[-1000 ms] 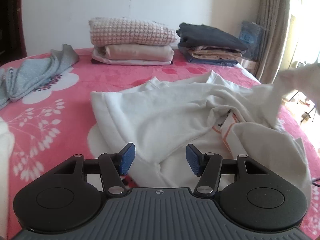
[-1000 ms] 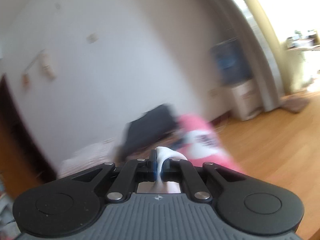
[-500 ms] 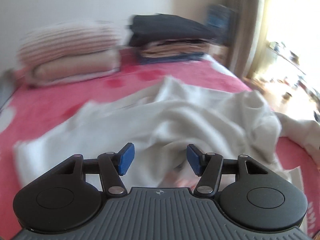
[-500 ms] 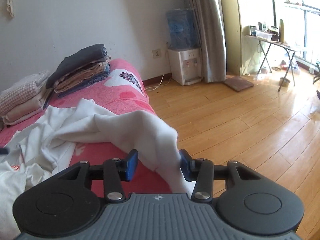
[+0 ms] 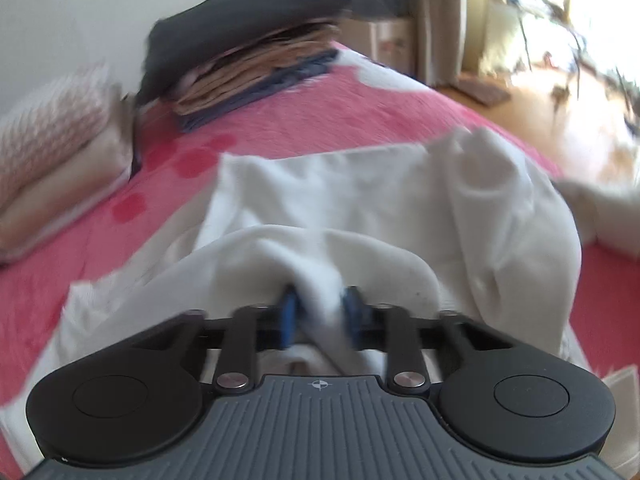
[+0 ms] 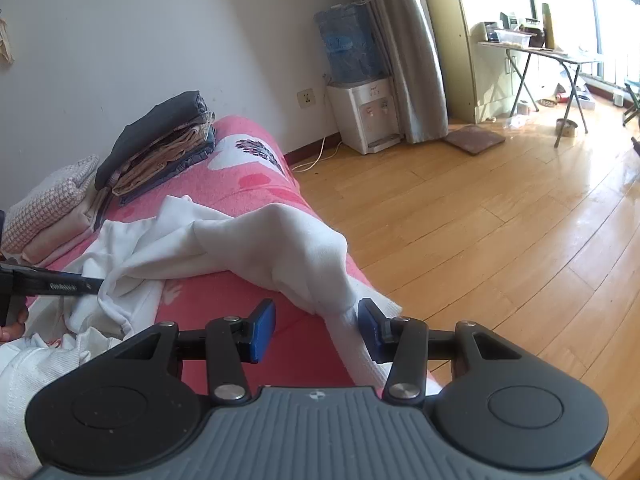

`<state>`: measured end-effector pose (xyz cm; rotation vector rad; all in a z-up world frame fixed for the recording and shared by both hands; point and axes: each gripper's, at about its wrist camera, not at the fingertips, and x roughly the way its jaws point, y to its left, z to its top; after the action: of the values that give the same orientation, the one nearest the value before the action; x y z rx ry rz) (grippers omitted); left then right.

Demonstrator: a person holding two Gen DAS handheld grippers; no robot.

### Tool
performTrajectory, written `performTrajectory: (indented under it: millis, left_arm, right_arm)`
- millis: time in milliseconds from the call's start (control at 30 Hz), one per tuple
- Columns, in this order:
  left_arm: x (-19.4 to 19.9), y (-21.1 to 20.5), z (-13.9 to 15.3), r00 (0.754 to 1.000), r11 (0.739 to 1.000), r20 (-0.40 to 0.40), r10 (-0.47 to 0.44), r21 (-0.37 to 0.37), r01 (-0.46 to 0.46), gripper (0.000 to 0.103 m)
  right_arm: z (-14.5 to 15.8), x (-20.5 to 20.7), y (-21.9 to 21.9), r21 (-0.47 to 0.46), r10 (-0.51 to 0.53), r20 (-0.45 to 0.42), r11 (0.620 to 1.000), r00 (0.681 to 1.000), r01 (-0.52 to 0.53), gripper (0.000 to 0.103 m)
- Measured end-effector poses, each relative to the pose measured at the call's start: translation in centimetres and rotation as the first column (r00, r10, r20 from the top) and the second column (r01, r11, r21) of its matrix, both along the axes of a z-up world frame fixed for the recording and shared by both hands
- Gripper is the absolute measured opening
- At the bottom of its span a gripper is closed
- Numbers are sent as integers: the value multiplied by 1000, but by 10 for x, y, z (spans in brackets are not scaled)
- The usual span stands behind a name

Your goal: Fold clothes

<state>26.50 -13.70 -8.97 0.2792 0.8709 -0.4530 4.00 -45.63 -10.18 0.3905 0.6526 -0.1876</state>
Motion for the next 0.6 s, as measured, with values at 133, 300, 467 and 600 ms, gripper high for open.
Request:
performTrajectory:
  millis: [133, 300, 467, 600]
  left_arm:
    - [6, 34, 11, 994, 981, -60, 91, -167, -100, 7]
    - [-7, 81, 41, 981, 905, -56, 187, -379, -195, 2]
    - [-14, 142, 73, 940, 834, -10, 340, -459, -307, 1]
    - [-26, 200, 96, 857, 800, 82, 508, -415, -434, 2]
  right_arm:
    - [9, -8, 0, 24, -52, 63, 998, 997, 51, 48]
    - [25, -13, 7, 27, -75, 141, 997, 987, 72, 49]
    - [26, -13, 15, 41, -52, 135, 998, 989, 47, 49]
    - [27, -15, 21, 62, -45, 134, 997, 990, 37, 49]
